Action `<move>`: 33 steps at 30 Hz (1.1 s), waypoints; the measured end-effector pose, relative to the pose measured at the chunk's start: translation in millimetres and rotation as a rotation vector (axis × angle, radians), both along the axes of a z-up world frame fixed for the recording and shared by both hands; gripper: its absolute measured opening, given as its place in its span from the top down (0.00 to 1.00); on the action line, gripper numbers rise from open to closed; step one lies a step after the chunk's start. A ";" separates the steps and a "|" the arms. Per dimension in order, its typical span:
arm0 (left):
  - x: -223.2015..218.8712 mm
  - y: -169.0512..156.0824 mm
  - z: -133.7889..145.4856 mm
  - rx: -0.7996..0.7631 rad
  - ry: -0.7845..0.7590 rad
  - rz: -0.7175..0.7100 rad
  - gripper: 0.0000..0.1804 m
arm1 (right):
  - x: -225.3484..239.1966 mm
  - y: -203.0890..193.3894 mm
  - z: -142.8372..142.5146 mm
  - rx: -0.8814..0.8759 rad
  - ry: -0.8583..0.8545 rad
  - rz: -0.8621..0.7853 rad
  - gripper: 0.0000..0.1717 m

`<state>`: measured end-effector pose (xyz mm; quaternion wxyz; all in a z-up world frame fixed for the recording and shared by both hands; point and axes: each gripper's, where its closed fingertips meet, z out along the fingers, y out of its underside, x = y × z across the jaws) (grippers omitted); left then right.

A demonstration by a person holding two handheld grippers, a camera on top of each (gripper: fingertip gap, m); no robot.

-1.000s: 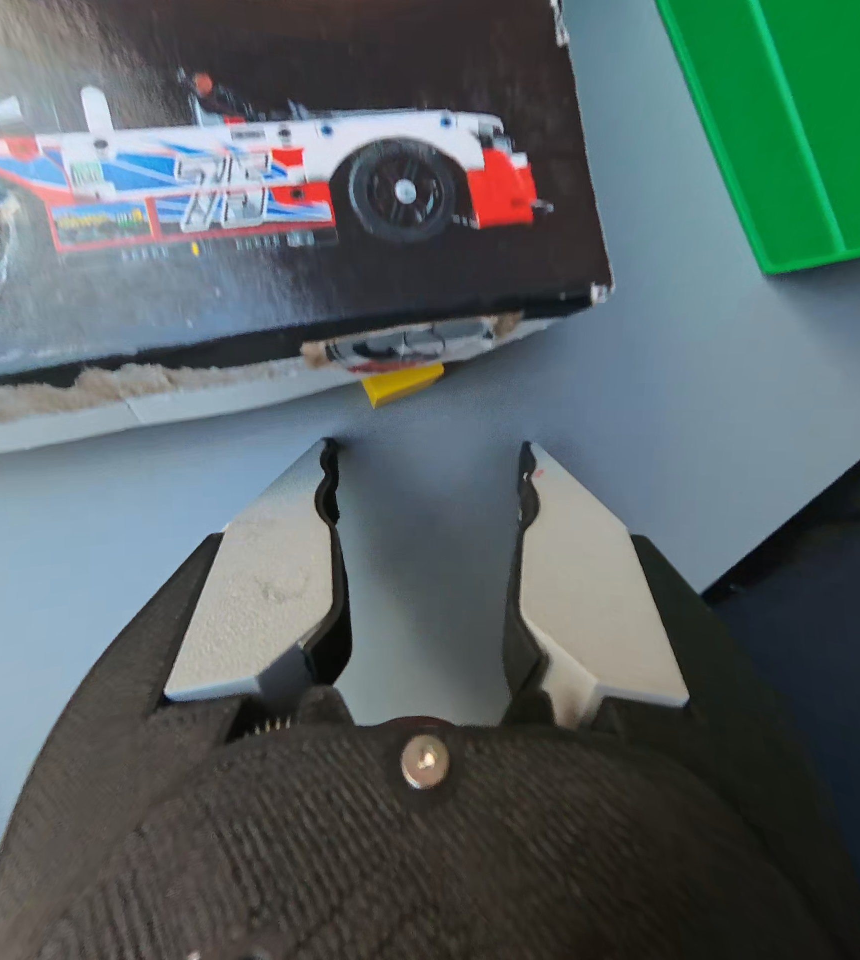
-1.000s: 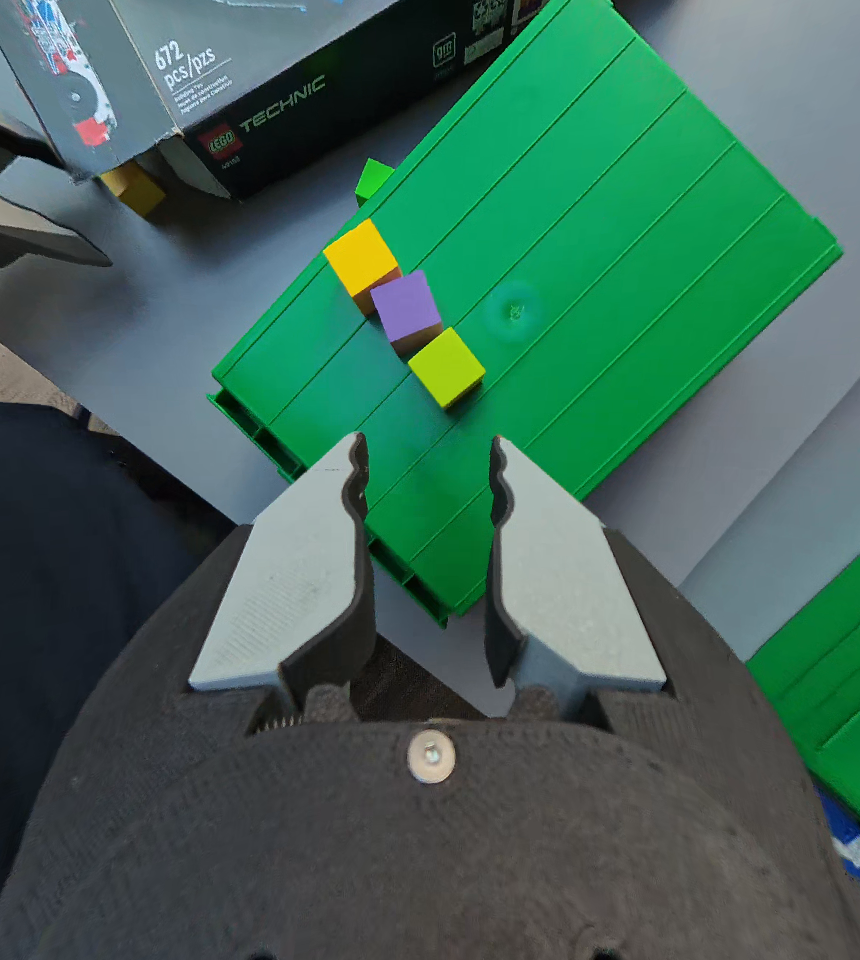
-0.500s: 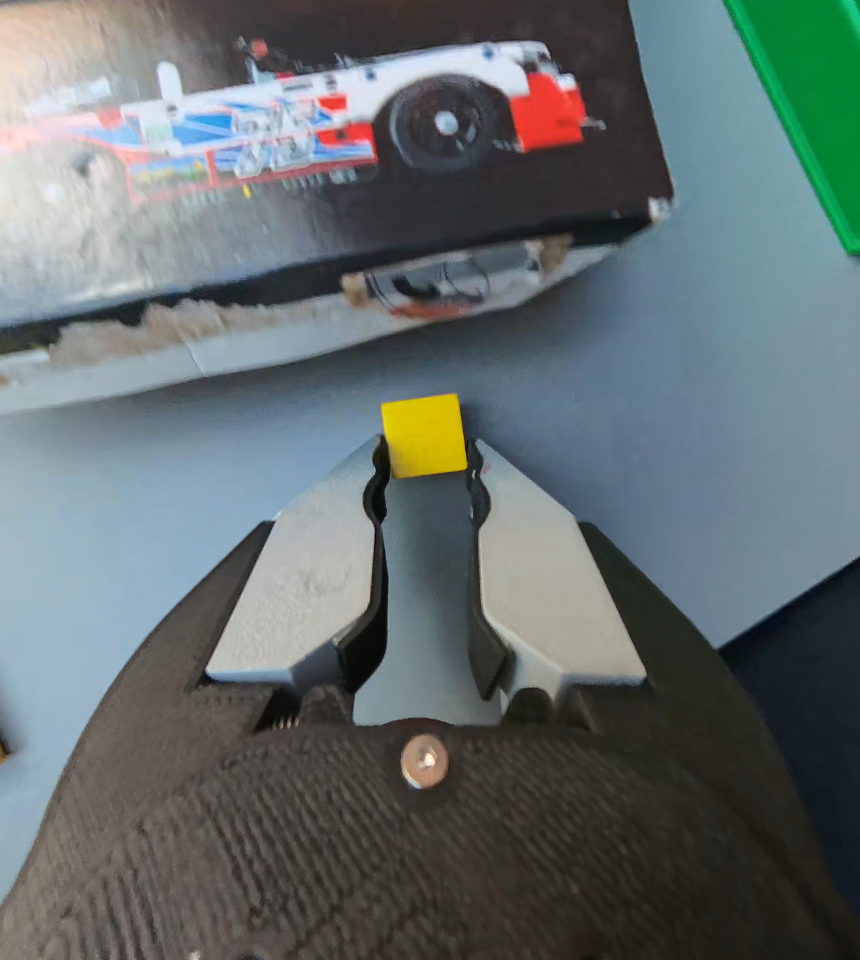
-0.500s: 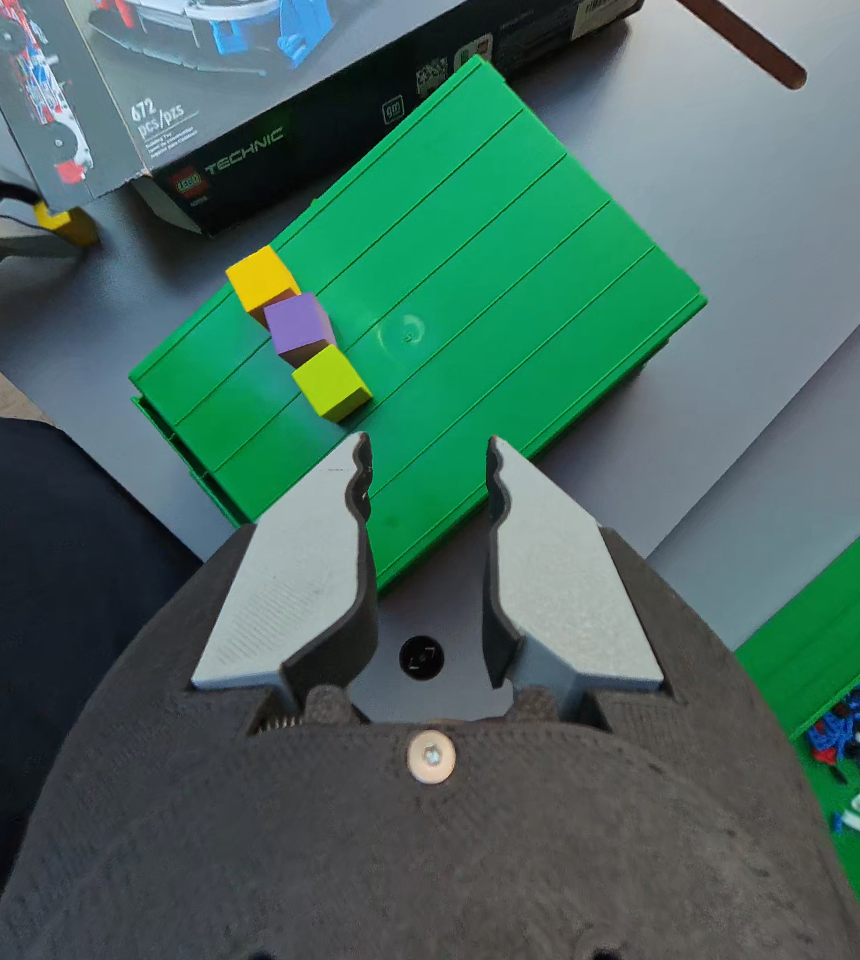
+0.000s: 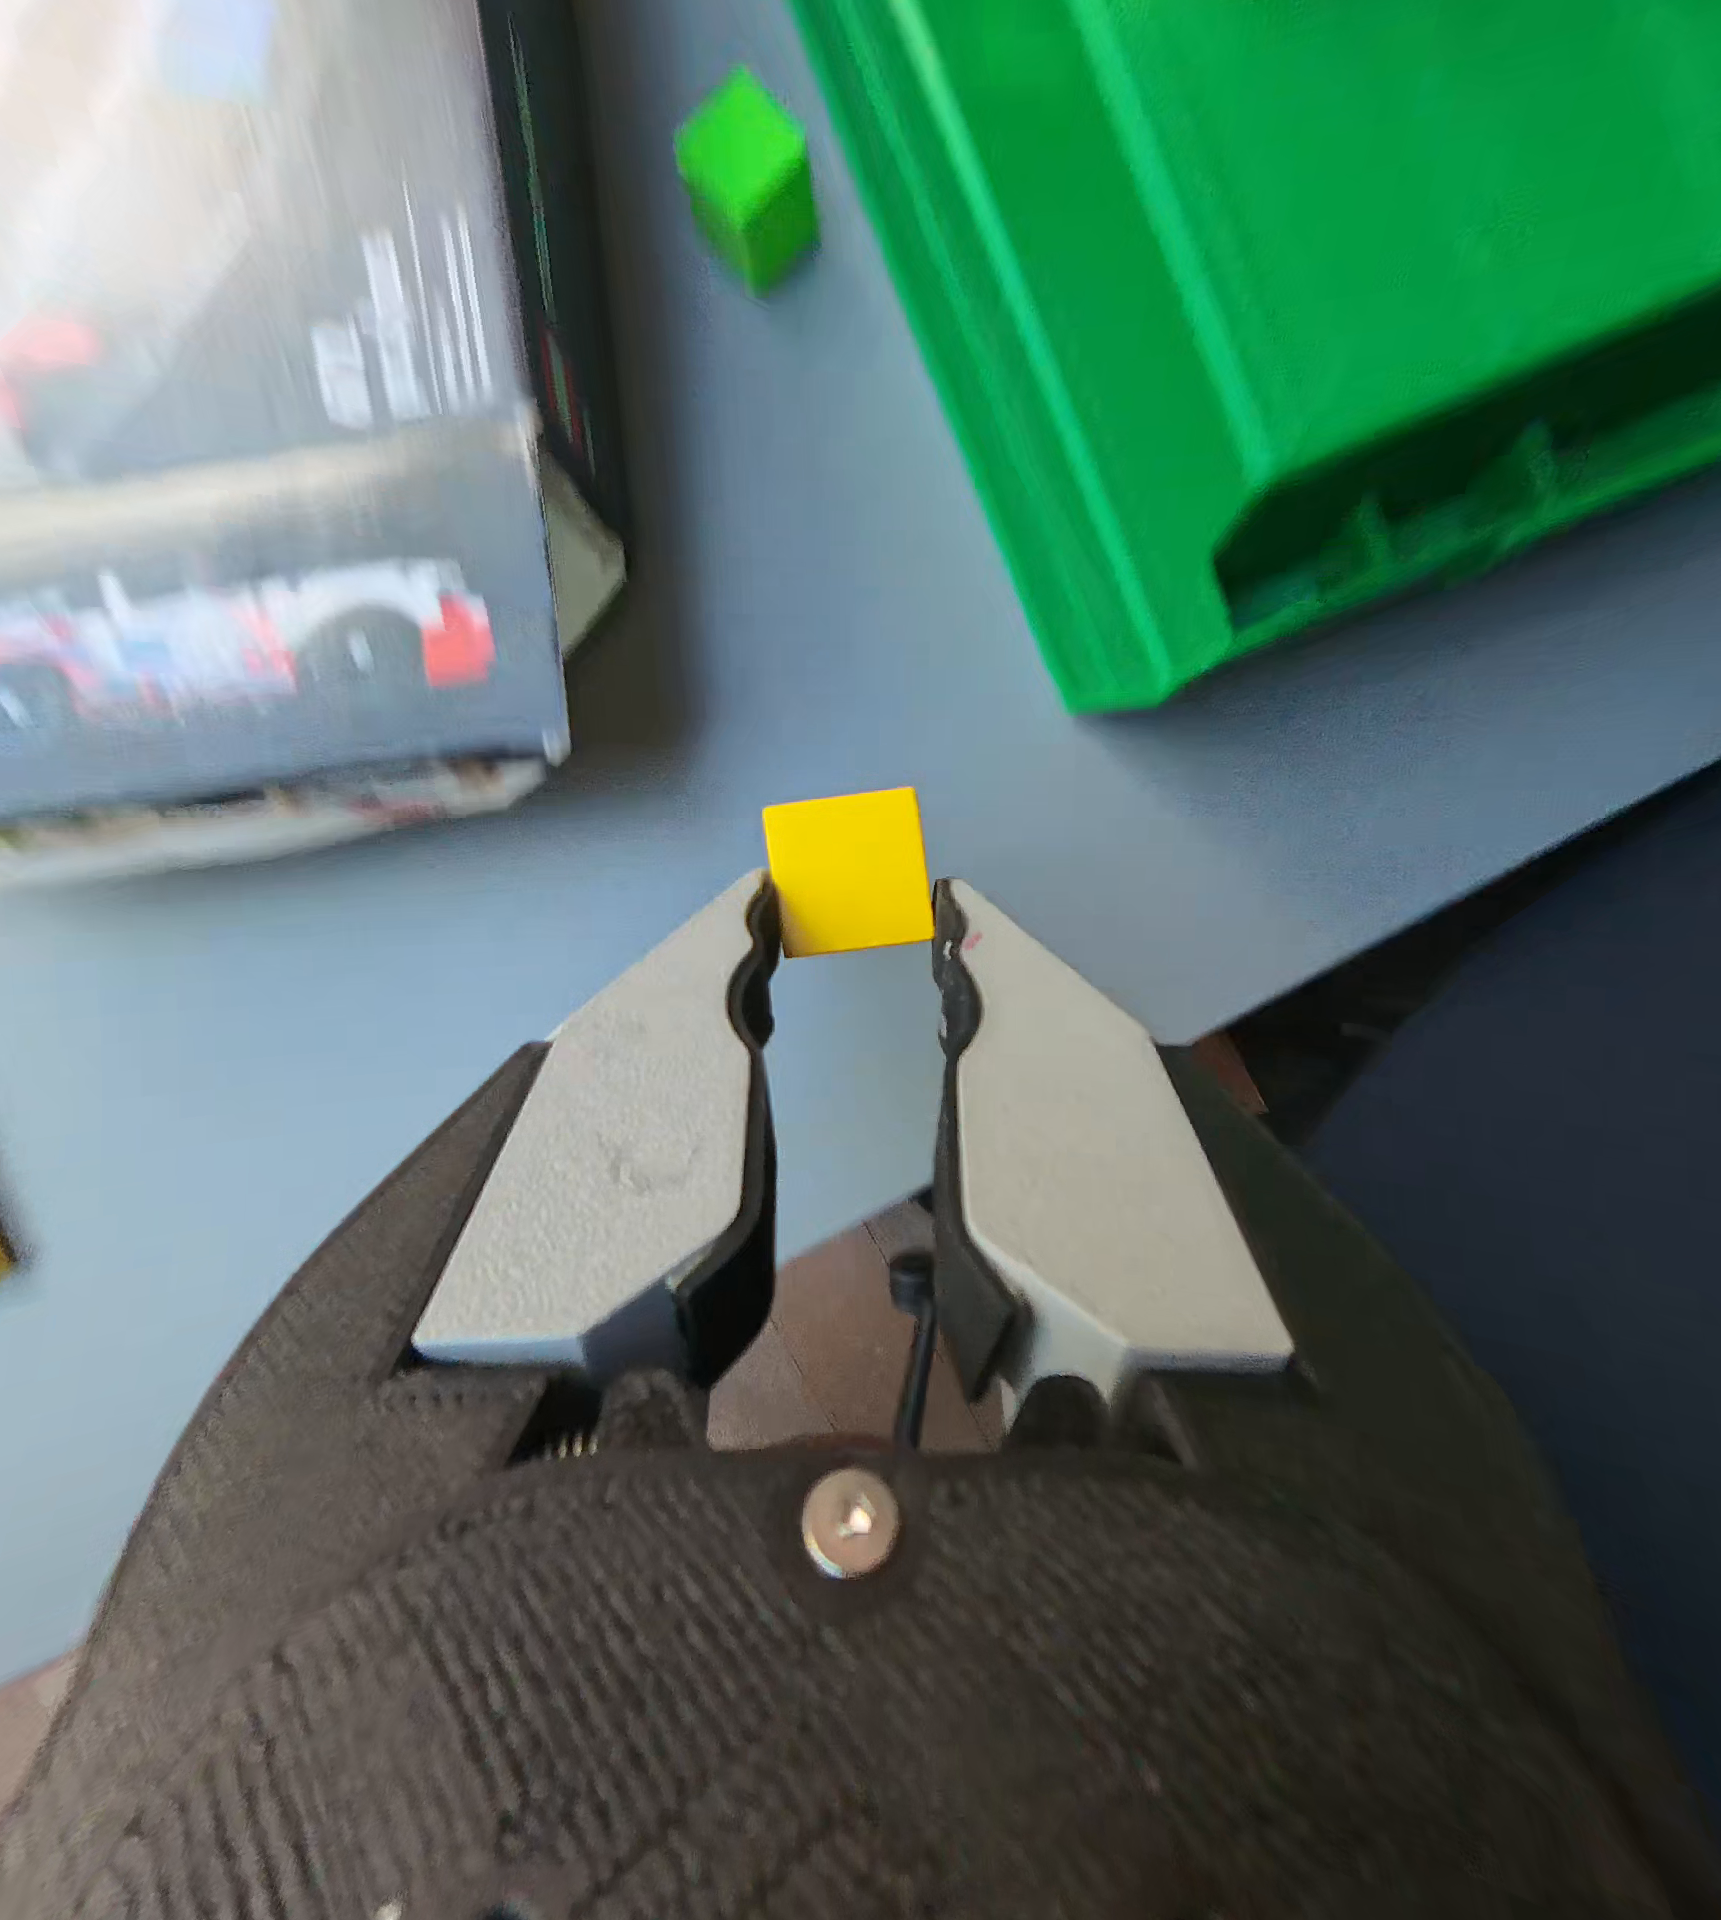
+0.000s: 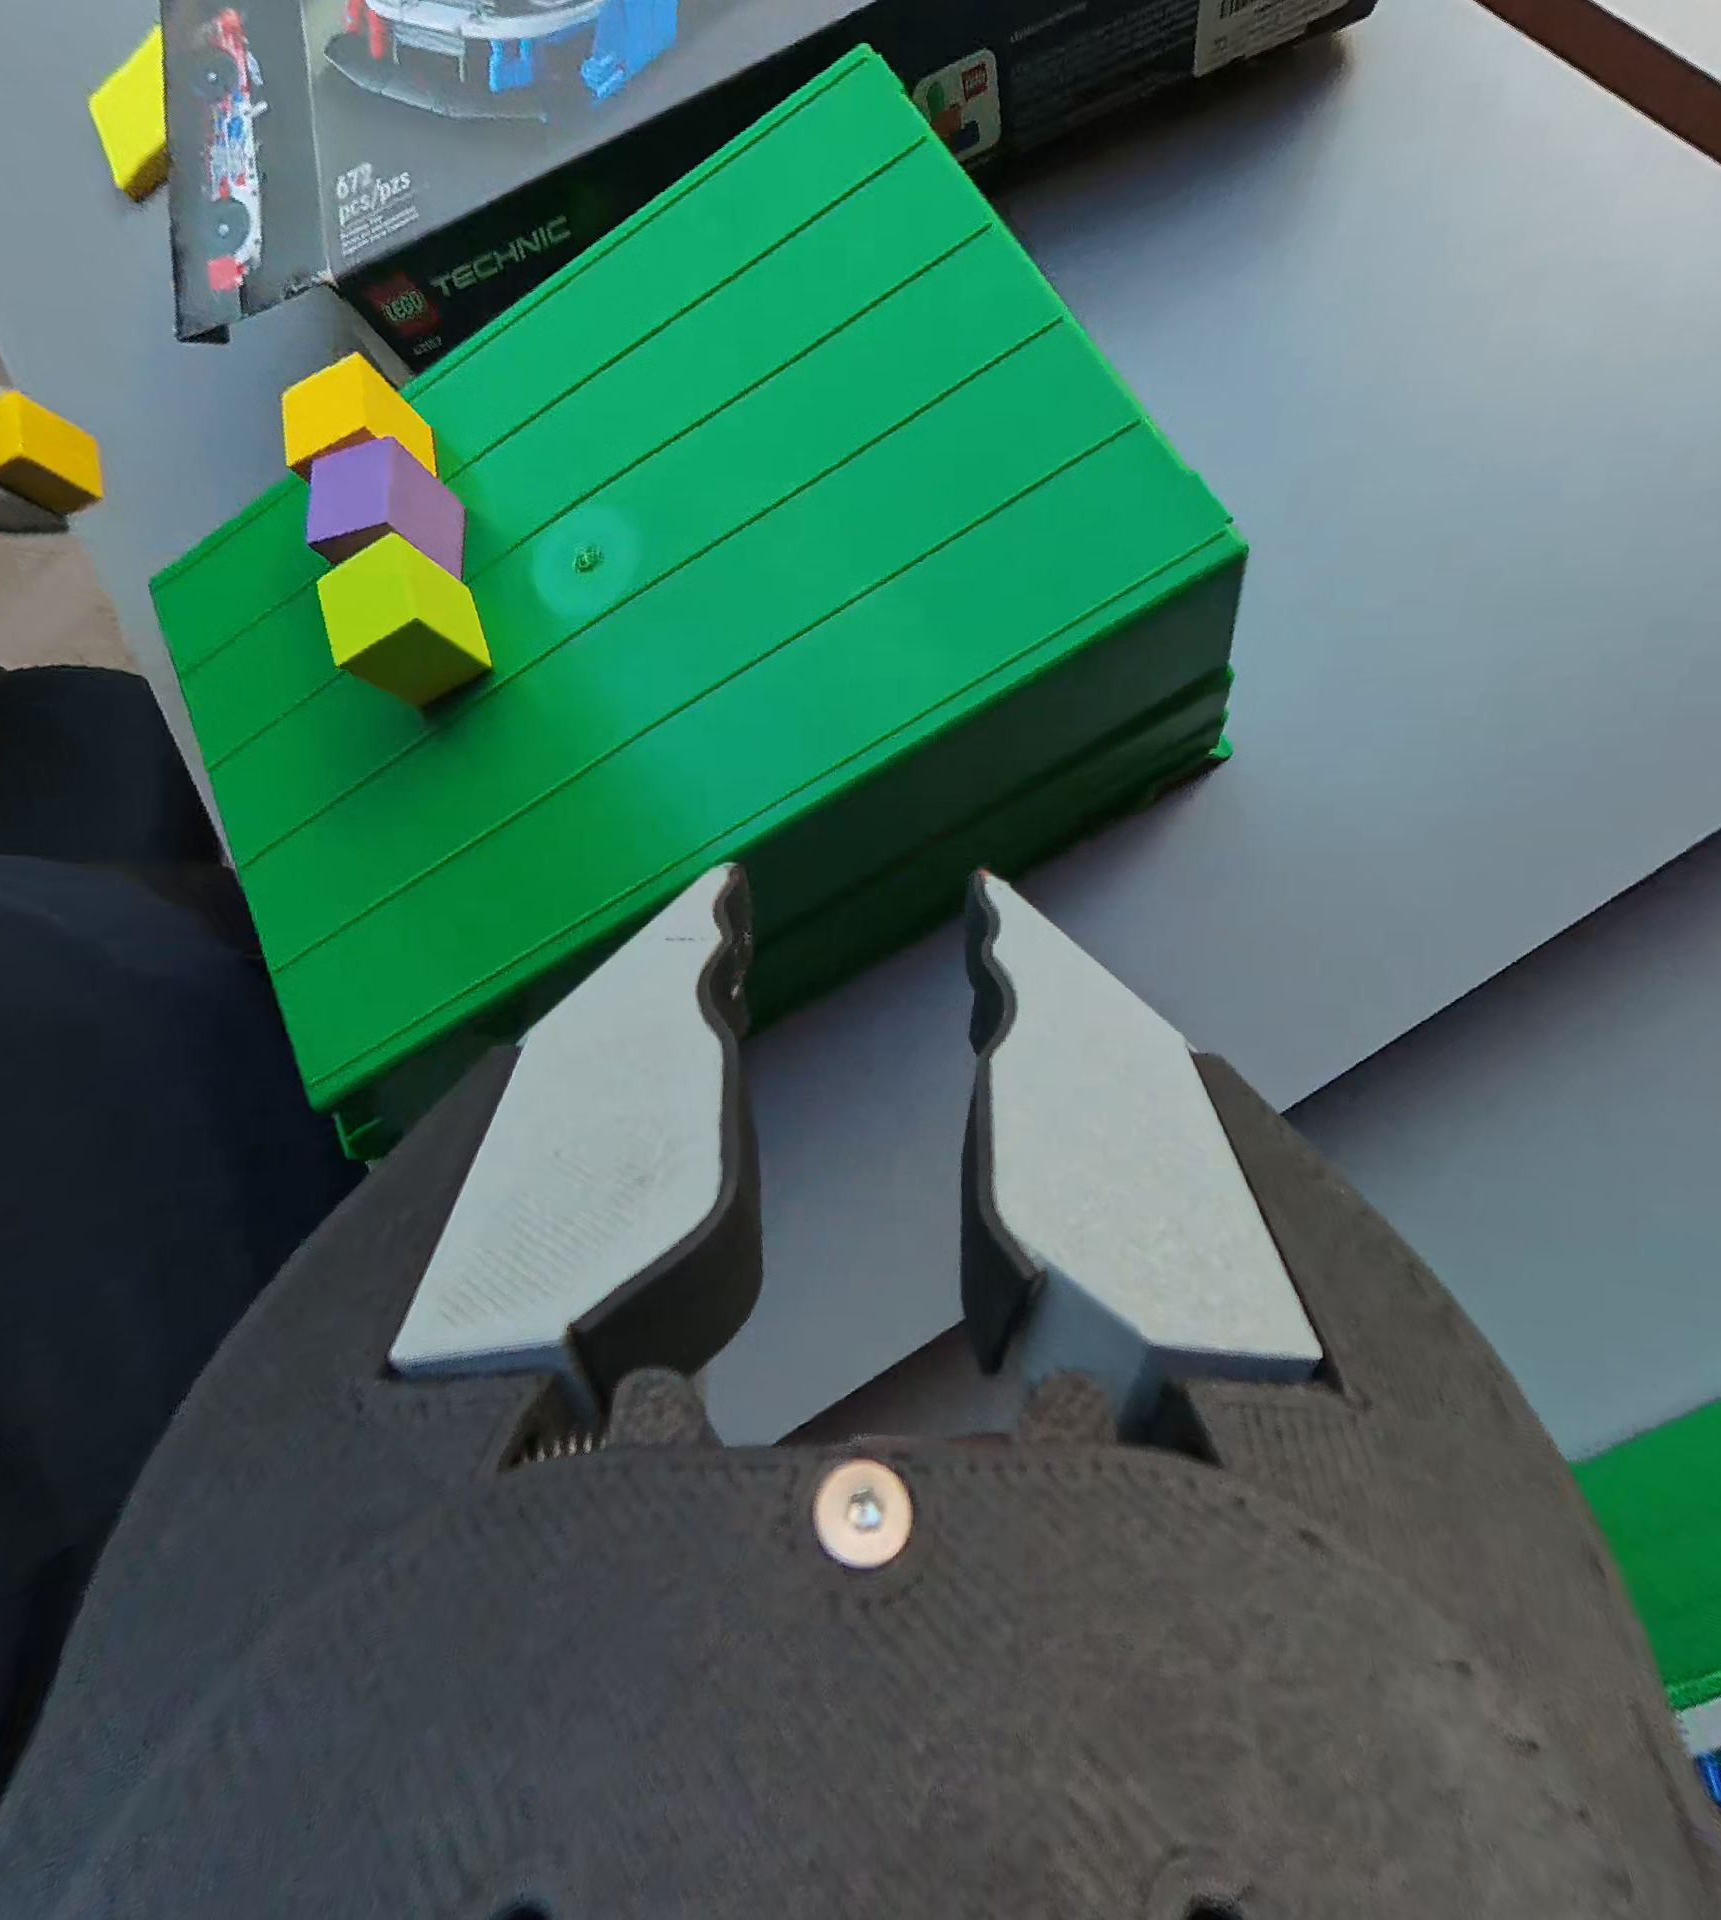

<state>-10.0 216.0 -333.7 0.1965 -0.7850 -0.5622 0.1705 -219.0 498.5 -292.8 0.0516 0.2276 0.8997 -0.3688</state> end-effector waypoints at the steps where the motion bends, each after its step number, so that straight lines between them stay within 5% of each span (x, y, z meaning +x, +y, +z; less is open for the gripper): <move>1: -18.3 8.8 14.7 -0.007 0.042 -0.018 0.85 | -1.0 2.3 -0.4 -0.011 -0.004 0.004 0.77; 8: -151.6 86.2 80.4 0.014 0.163 -0.218 0.85 | 10.6 11.7 0.5 -0.087 -0.032 0.003 0.78; 13: -203.3 135.3 67.5 -0.004 0.091 -0.380 0.85 | 28.4 23.8 -2.6 -0.091 -0.039 -0.016 0.78; 18: -204.0 153.2 34.9 0.013 -0.046 -0.450 0.84 | 40.0 42.0 -8.7 -0.080 -0.056 -0.087 0.78; 24: -189.6 135.1 47.9 0.028 0.005 -0.468 0.78 | 46.7 48.3 -5.8 -0.050 -0.051 -0.177 0.79; 29: -151.8 86.6 68.7 0.137 0.053 -0.392 0.78 | 50.6 24.5 12.0 -0.034 -0.003 -0.226 0.79; 33: -96.8 47.2 54.0 0.222 0.036 -0.344 0.78 | 48.3 -5.4 31.6 -0.025 0.090 -0.298 0.79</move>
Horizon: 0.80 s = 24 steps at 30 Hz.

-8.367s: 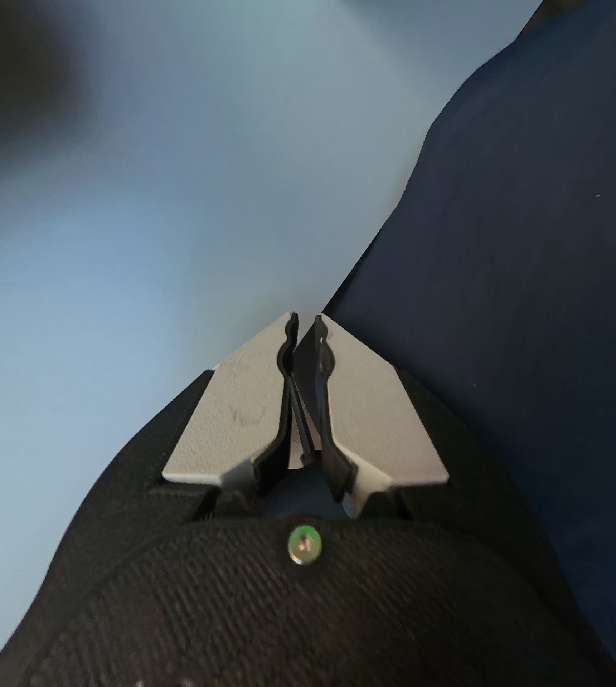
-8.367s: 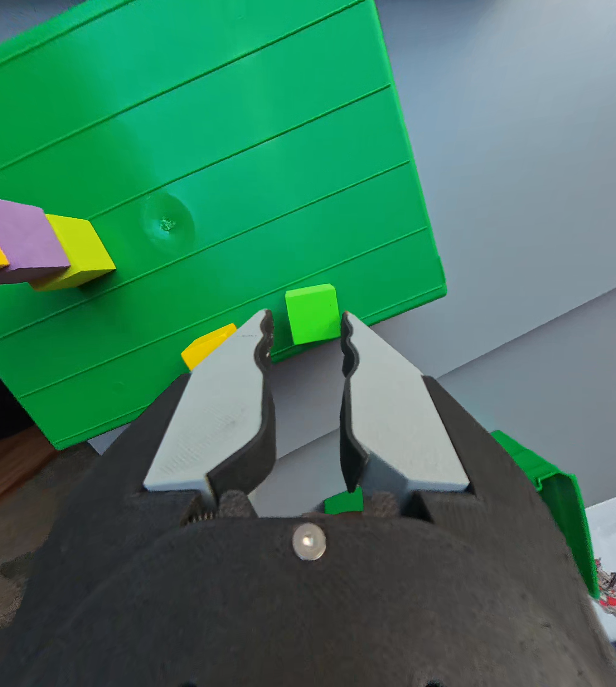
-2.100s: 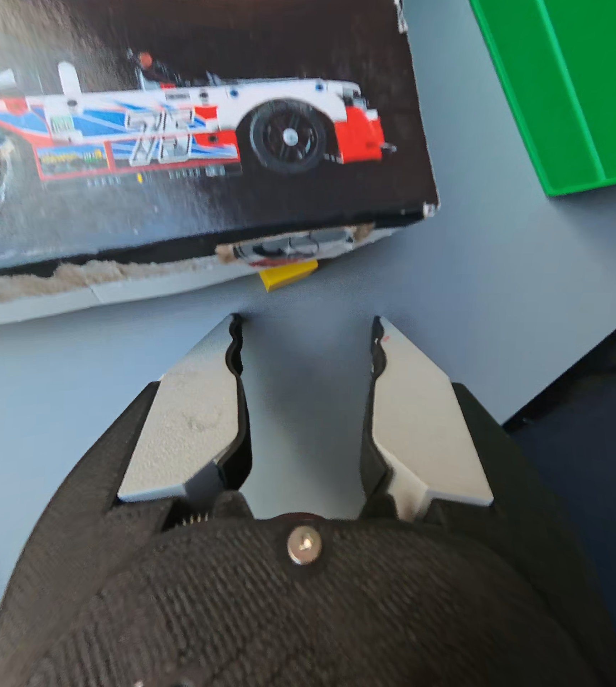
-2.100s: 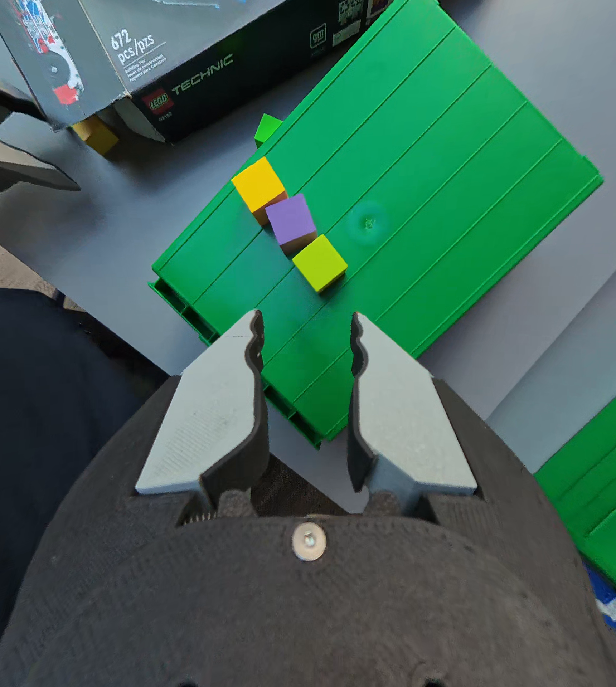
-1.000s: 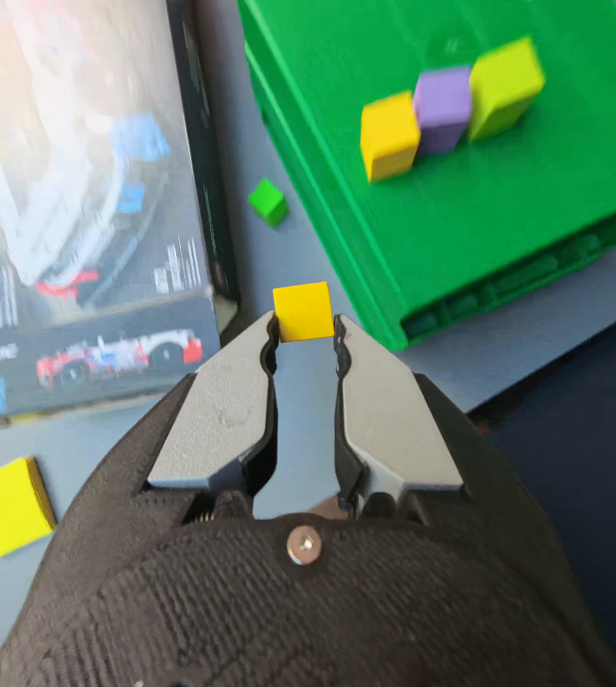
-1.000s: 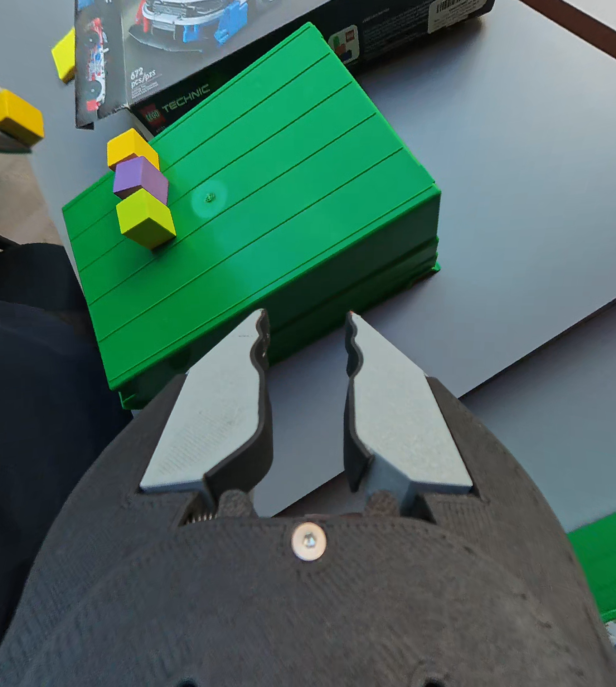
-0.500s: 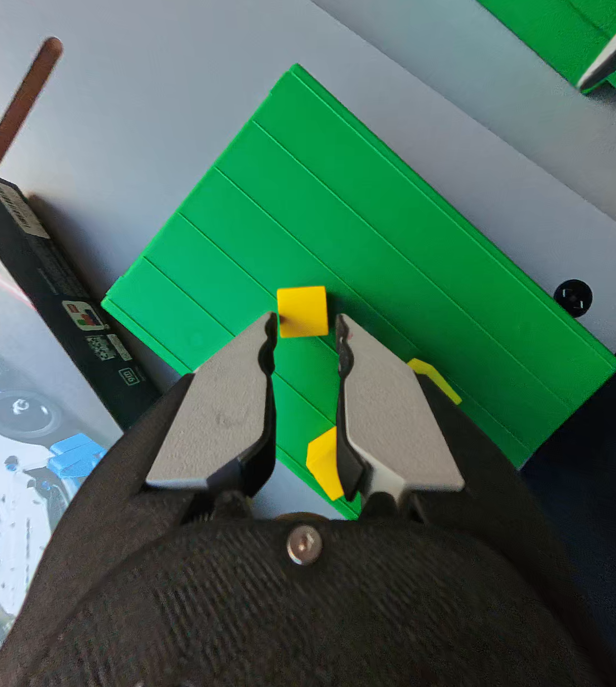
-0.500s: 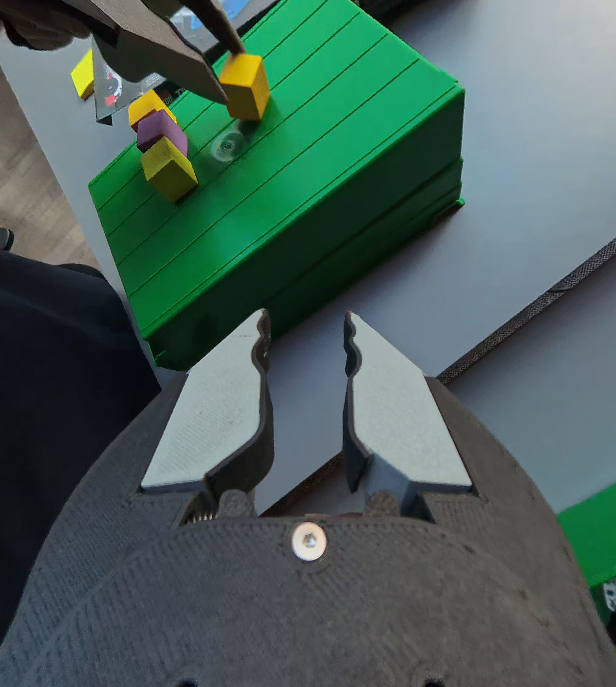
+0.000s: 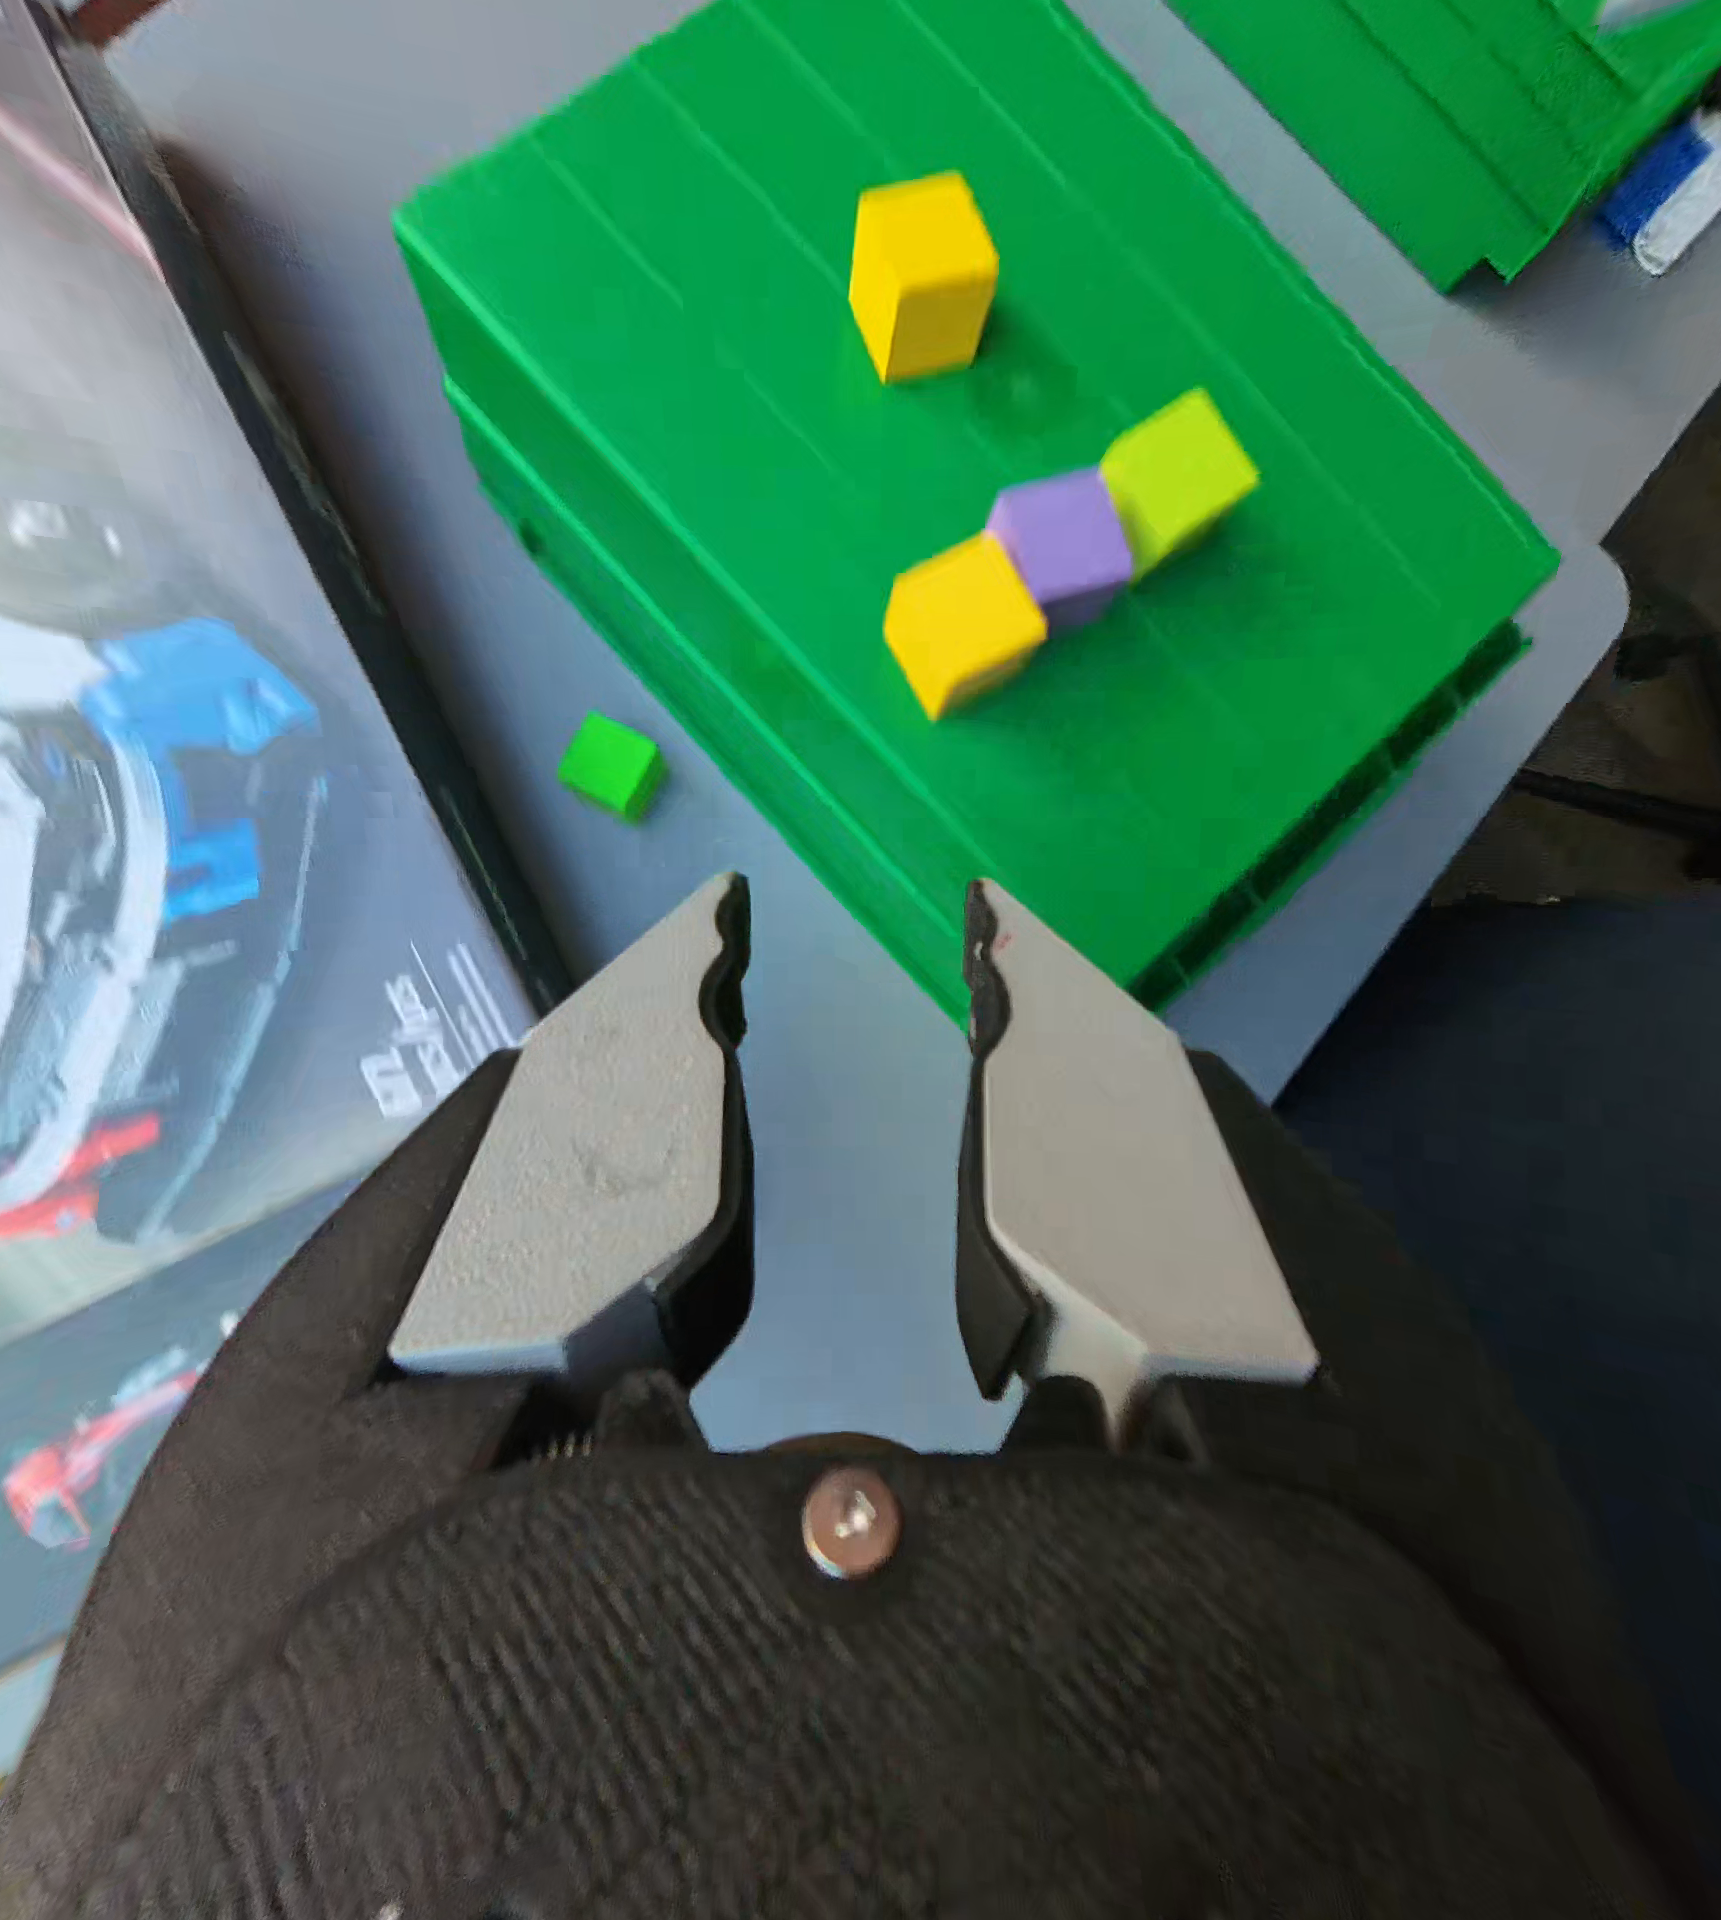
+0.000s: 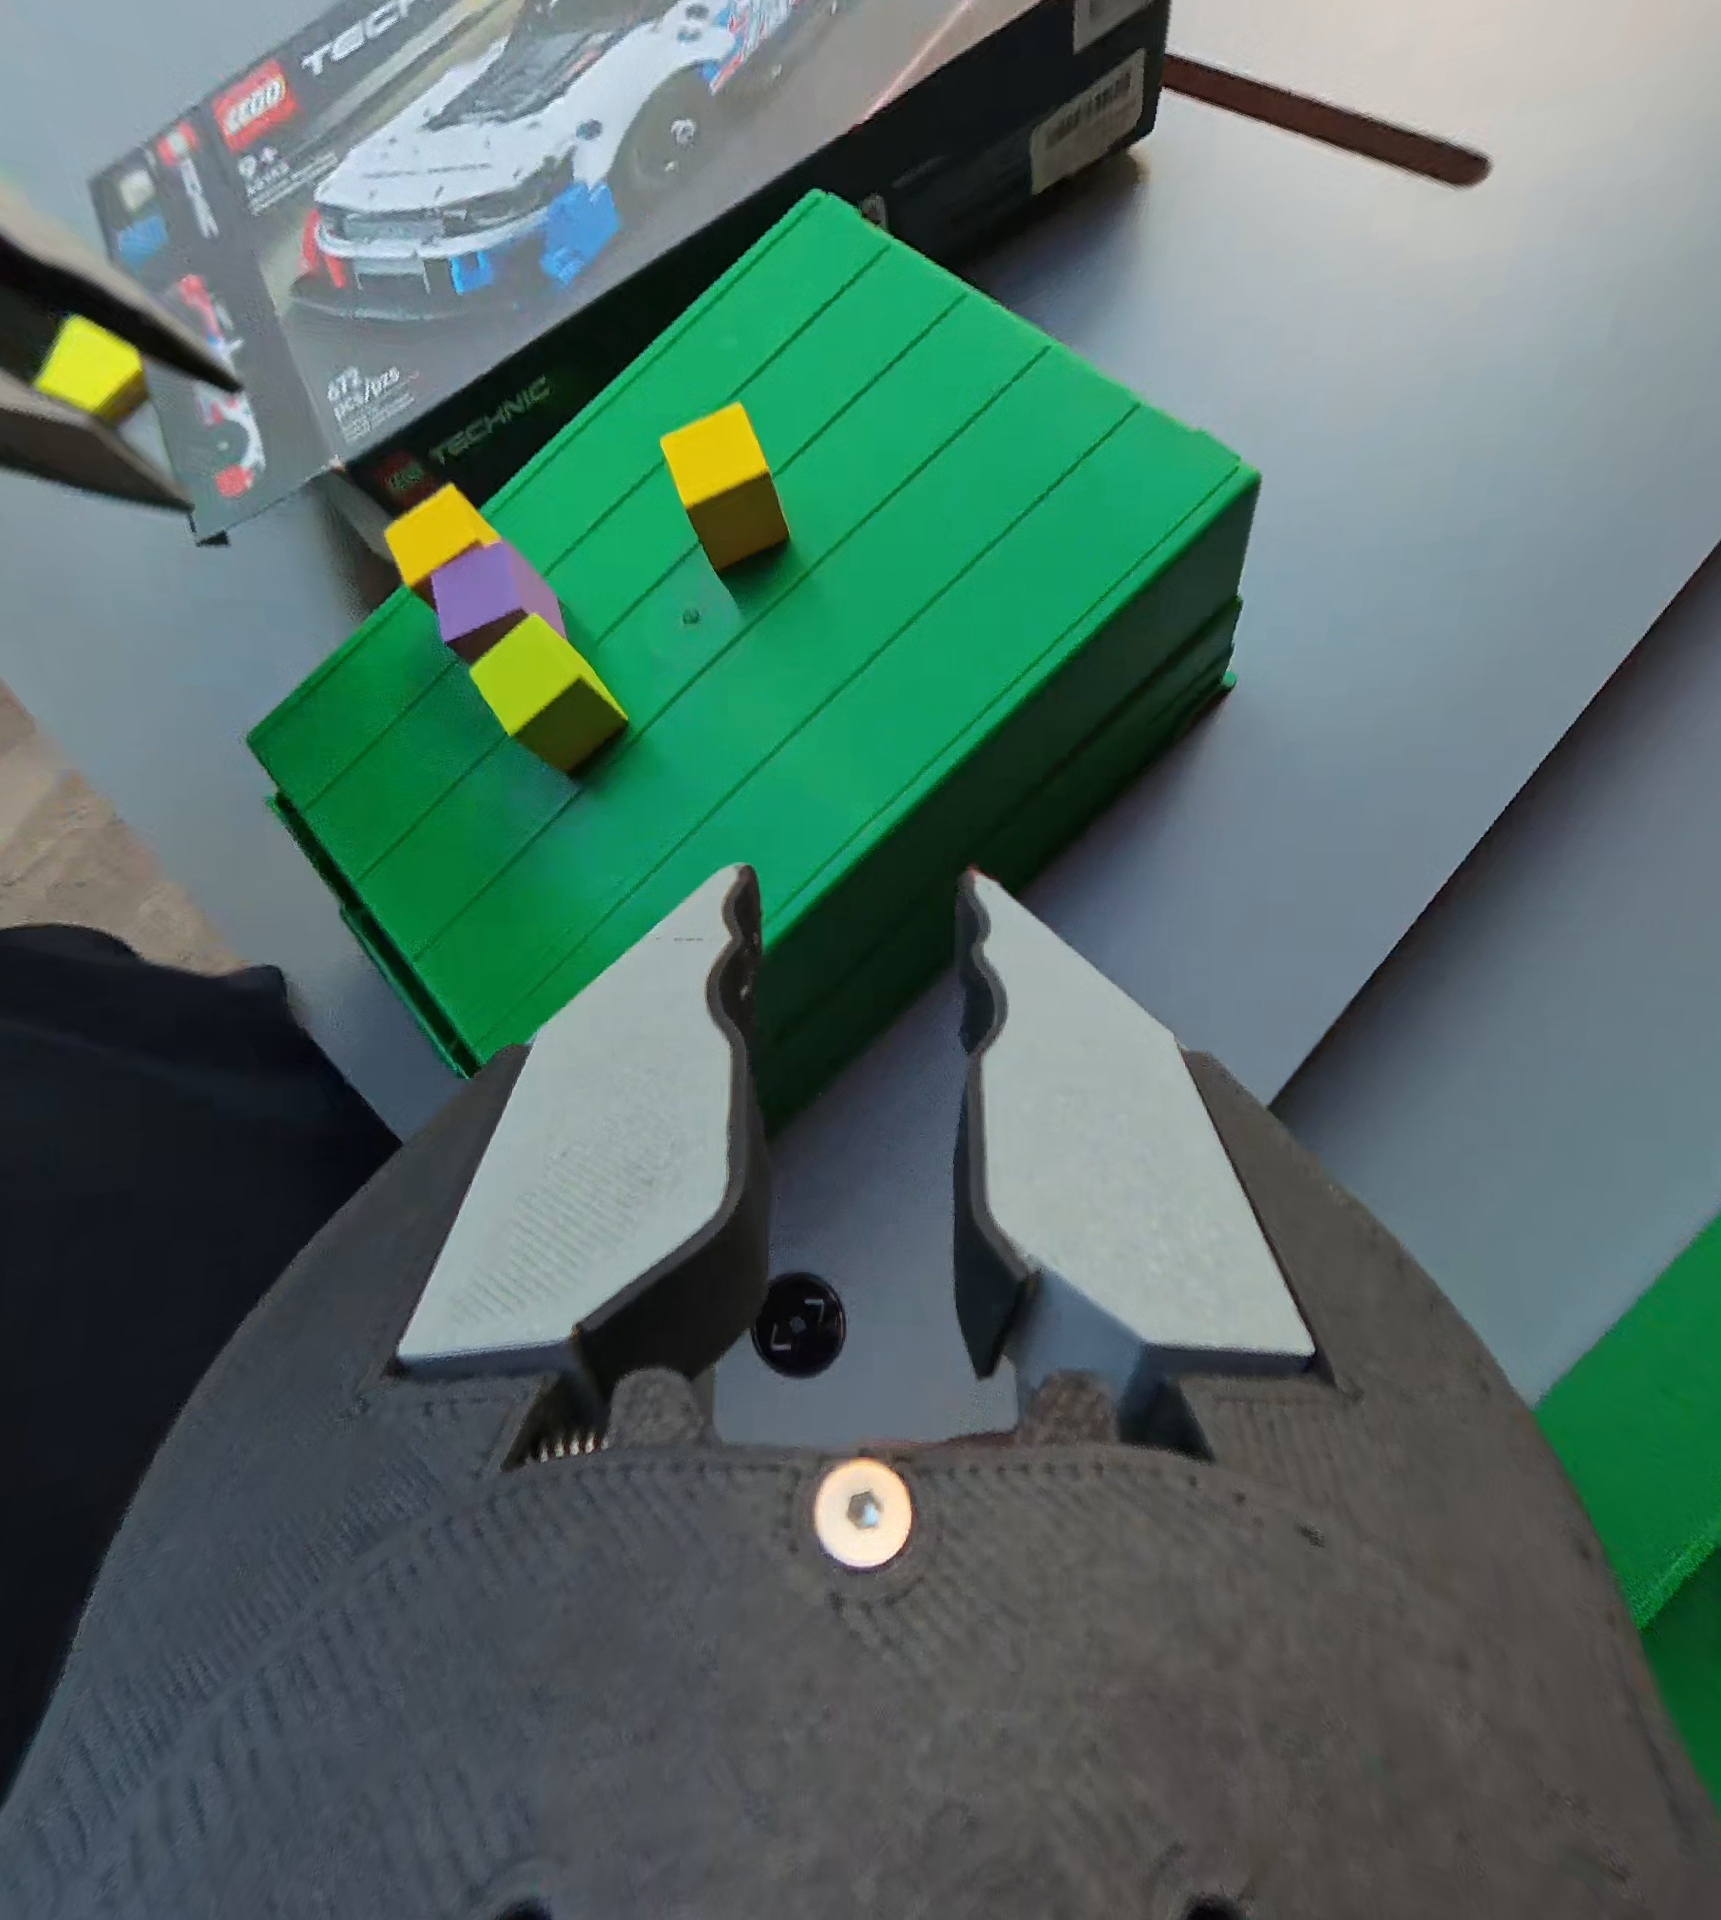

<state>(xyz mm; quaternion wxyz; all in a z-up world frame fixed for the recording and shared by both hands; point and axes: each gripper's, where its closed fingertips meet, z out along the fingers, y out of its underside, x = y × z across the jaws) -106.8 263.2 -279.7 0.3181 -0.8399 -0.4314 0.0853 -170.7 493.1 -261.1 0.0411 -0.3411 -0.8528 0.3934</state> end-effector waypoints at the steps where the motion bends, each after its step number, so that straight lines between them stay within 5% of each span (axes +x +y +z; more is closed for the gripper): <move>1: 15.3 -8.7 -8.2 0.009 -0.011 0.003 0.78 | -2.7 -6.6 5.9 0.014 0.035 -0.028 0.79; 7: 97.7 -45.4 -64.5 0.078 -0.140 0.030 0.78 | -27.4 -39.3 65.3 0.114 0.339 -0.204 0.81; 12: 124.5 -62.4 -80.6 0.098 -0.179 0.023 0.78 | -21.7 -70.4 64.5 0.155 0.306 -0.192 0.77; 21: 80.7 -74.6 -63.7 0.081 -0.134 -0.003 0.79 | 0.7 -88.6 47.0 0.093 0.219 -0.151 0.78; 24: 37.8 -101.2 -71.2 -0.095 -0.036 0.088 0.82 | 4.4 -84.9 47.3 0.088 0.223 -0.141 0.78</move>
